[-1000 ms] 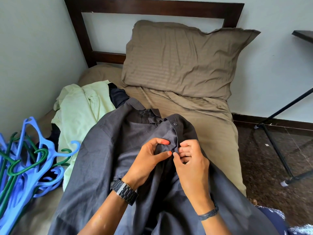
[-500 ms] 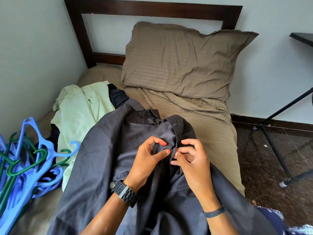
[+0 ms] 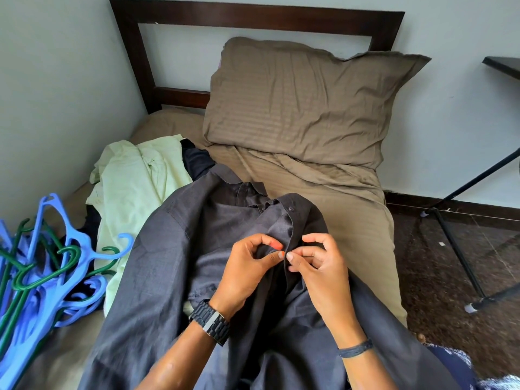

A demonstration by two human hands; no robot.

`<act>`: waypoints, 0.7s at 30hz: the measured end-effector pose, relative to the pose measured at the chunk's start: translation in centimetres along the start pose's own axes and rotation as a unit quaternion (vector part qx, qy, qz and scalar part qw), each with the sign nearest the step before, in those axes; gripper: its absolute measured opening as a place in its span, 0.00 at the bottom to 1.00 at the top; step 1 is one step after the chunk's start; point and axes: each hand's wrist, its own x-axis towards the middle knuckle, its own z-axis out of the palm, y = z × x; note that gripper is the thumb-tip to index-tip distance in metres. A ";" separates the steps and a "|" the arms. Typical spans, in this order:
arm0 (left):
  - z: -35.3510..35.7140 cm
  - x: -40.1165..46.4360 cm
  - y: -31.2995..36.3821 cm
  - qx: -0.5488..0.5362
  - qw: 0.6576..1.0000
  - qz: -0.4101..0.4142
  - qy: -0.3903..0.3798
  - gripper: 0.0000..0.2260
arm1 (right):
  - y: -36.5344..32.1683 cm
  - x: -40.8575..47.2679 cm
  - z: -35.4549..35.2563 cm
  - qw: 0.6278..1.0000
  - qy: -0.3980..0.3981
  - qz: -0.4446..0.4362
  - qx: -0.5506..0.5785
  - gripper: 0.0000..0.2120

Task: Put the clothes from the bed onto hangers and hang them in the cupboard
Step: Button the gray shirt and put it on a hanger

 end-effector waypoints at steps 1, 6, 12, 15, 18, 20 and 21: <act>0.1 -0.1 0.1 0.011 1.000 -0.004 -0.002 0.05 | 0.0 0.0 0.0 1.000 0.007 -0.004 -0.008 0.15; 0.6 -0.3 1.0 0.093 0.995 -0.013 0.019 0.02 | 0.1 -0.2 0.5 0.992 0.049 -0.069 -0.096 0.17; 1.0 -0.4 1.2 0.217 0.975 0.039 0.040 0.05 | 0.3 -0.9 0.8 0.977 0.090 -0.135 -0.137 0.13; 1.1 -0.2 1.0 0.226 0.972 0.051 0.033 0.03 | 0.4 -0.9 0.7 0.979 0.091 -0.126 -0.131 0.13; 0.9 -0.1 0.9 0.234 0.970 0.056 0.020 0.04 | 0.1 -1.0 0.7 0.984 0.082 -0.113 -0.111 0.16; 0.8 0.0 0.8 0.237 0.969 0.061 0.003 0.04 | 0.0 -1.0 0.6 0.988 0.079 -0.098 -0.091 0.17; 0.7 0.0 0.8 0.226 0.973 0.055 -0.009 0.05 | -0.1 -0.8 0.5 0.991 0.077 -0.081 -0.067 0.16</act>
